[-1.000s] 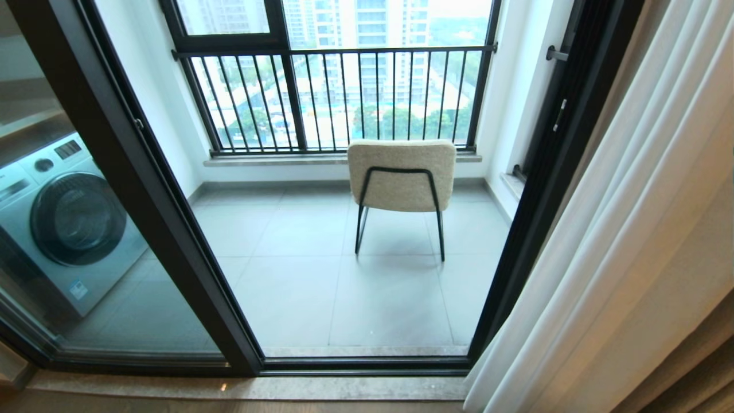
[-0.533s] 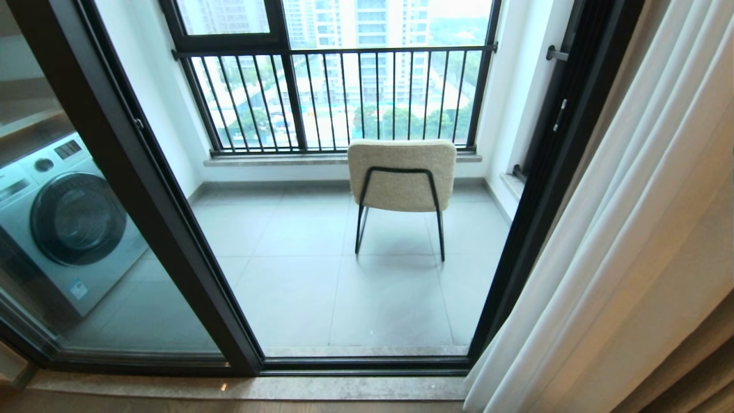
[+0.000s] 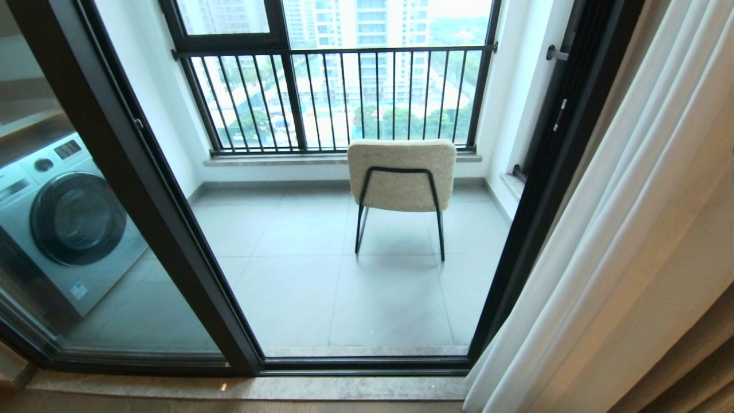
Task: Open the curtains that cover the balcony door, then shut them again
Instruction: Close the inner curtains on both sides
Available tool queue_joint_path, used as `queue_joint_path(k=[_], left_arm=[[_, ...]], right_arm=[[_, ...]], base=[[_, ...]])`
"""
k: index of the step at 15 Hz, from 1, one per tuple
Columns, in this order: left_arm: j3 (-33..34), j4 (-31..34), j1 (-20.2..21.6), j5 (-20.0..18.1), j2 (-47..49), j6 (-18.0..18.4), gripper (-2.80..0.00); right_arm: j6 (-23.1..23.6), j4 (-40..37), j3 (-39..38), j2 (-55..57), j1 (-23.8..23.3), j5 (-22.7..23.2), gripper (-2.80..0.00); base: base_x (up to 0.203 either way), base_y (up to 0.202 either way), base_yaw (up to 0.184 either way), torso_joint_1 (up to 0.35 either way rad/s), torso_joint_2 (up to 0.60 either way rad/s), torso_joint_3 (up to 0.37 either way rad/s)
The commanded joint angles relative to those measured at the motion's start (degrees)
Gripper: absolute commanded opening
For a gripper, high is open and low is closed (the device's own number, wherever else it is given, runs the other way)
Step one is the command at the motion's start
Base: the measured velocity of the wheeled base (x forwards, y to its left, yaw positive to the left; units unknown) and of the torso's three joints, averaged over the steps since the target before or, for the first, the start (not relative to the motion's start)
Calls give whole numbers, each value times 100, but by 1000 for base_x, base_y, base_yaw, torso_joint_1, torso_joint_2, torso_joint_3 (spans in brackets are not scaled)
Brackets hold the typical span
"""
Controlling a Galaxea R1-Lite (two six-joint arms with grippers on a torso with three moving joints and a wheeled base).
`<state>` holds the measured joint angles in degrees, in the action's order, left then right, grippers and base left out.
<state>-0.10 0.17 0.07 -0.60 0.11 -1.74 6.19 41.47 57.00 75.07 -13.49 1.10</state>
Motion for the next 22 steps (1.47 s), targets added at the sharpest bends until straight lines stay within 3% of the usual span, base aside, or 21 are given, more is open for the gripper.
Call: queue_joint_path(k=[1, 2, 3, 18, 22], left_arm=[[1, 0, 1, -2, -2, -2, -280], [1, 0, 1, -2, -2, -2, -280], [1, 0, 1, -2, -2, -2, -280], [1, -7, 1, -2, -2, -2, -280], [1, 0, 1, -2, -2, -2, -280]], right_arm=[[5, 36, 13, 95, -4, 4, 0], [5, 36, 29, 130, -4, 4, 0], [13, 36, 82, 165, -4, 4, -280], [-52, 291, 30, 12, 36, 30, -280], [-63, 291, -65, -179, 252, 30, -280]], base=[[0, 0, 0, 0, 0, 0], [0, 0, 0, 0, 0, 0], [0, 0, 0, 0, 0, 0], [0, 0, 0, 0, 0, 0], [0, 0, 0, 0, 0, 0]])
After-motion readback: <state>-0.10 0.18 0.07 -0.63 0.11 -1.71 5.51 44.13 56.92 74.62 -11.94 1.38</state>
